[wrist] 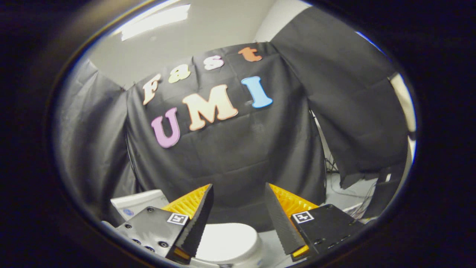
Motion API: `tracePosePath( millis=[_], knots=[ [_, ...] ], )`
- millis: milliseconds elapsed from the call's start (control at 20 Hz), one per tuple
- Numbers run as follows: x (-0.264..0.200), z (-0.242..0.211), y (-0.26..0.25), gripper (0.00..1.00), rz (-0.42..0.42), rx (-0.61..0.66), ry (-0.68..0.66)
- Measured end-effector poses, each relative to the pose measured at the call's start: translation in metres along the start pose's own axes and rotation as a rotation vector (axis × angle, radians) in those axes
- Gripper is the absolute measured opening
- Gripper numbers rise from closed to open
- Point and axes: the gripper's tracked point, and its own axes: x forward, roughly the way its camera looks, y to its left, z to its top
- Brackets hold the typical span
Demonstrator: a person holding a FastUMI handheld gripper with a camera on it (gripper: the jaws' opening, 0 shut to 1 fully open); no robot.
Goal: Open the toilet lid.
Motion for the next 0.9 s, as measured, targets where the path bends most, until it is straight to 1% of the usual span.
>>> tracePosePath(
  millis=[200, 450, 650, 800, 900],
  knots=[
    [-0.013, -0.06, 0.014, 0.86, -0.099, 0.138, 0.0],
    [-0.043, -0.128, 0.022, 0.86, -0.186, 0.384, -0.043],
    [-0.069, -0.181, 0.018, 0.86, -0.256, 0.576, -0.079],
    [-0.084, -0.212, 0.012, 0.86, -0.305, 0.681, -0.112],
    [-0.093, -0.231, 0.005, 0.85, -0.355, 0.728, -0.115]
  ],
)
